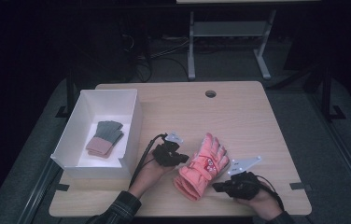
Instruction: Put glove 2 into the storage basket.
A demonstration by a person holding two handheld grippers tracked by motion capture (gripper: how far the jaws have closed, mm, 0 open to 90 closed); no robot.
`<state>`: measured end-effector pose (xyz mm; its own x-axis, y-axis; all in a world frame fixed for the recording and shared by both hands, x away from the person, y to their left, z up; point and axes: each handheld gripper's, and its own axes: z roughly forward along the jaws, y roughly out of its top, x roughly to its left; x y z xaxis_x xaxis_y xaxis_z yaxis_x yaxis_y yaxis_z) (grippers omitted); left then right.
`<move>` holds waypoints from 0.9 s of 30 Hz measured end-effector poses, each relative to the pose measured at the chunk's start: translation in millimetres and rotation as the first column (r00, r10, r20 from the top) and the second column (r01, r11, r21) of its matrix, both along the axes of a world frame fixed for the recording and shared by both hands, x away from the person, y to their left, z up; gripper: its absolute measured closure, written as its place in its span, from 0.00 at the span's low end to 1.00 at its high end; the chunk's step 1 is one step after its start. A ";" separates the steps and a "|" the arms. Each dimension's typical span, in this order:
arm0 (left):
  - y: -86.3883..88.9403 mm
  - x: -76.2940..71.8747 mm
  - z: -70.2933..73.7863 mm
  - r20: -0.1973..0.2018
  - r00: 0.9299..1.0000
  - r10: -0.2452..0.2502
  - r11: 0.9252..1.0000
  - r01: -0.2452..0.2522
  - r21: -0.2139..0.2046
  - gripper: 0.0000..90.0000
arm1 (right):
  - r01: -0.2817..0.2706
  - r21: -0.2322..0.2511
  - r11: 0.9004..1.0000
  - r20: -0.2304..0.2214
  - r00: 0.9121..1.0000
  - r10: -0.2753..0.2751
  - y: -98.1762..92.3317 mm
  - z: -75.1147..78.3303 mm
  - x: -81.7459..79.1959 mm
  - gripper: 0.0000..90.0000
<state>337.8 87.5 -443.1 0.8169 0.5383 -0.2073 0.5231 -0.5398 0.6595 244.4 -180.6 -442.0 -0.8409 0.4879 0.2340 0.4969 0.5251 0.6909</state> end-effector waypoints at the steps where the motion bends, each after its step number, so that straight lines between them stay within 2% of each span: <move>1: 2.5 -0.6 0.4 -0.003 1.000 0.002 1.000 -0.002 0.001 1.00 | 0.013 0.013 1.000 0.014 1.000 -0.013 -5.1 4.3 1.3 1.00; 3: 9.7 -4.8 1.4 0.000 1.000 -0.008 1.000 0.008 0.020 1.00 | 0.045 0.037 0.998 0.037 0.998 -0.047 -12.4 12.2 4.8 1.00; 8: 15.9 -10.6 2.8 -0.003 1.000 -0.008 1.000 0.008 0.030 0.99 | 0.068 0.064 0.996 0.074 0.995 -0.073 -15.7 24.1 15.7 1.00; 10: 18.1 -10.8 3.9 0.001 1.000 -0.008 0.999 0.008 0.037 0.99 | 0.073 0.075 0.995 0.105 0.991 -0.081 -13.0 27.4 21.4 1.00; 12: 19.1 -10.2 3.8 0.002 1.000 -0.001 1.000 0.000 0.028 0.99 | 0.076 0.060 0.995 0.123 0.989 -0.083 -8.1 26.9 26.1 1.00; 13: 19.7 -9.6 3.9 0.000 1.000 0.001 1.000 -0.001 0.030 0.99 | 0.079 0.040 0.996 0.126 0.989 -0.084 -3.0 21.9 31.4 1.00; 16: 20.2 -9.0 4.2 -0.007 1.000 0.006 1.000 -0.005 0.029 0.97 | 0.072 0.030 0.997 0.105 0.992 -0.075 1.6 18.5 33.3 1.00; 17: 20.4 -8.6 5.0 -0.007 1.000 0.007 0.999 -0.006 0.037 0.95 | 0.062 0.006 0.998 0.116 0.991 -0.063 7.2 13.5 35.6 1.00; 19: 19.4 -9.3 6.1 -0.009 1.000 0.021 0.999 -0.020 0.027 0.94 | 0.065 -0.012 0.998 0.113 0.992 -0.064 10.4 10.9 36.0 1.00; 22: 20.8 -8.3 11.2 0.001 1.000 0.014 0.999 -0.014 0.041 0.85 | 0.072 -0.031 0.997 0.103 0.992 -0.068 15.9 5.2 38.0 1.00; 24: 22.0 -6.9 17.6 0.006 1.000 0.021 0.999 -0.021 0.031 0.75 | 0.073 -0.042 0.996 0.103 0.992 -0.068 18.2 3.0 39.4 1.00; 27: 21.6 -5.4 26.1 -0.009 1.000 0.027 1.000 -0.027 0.005 0.61 | 0.077 -0.081 0.994 0.109 0.992 -0.067 24.7 -2.9 39.1 1.00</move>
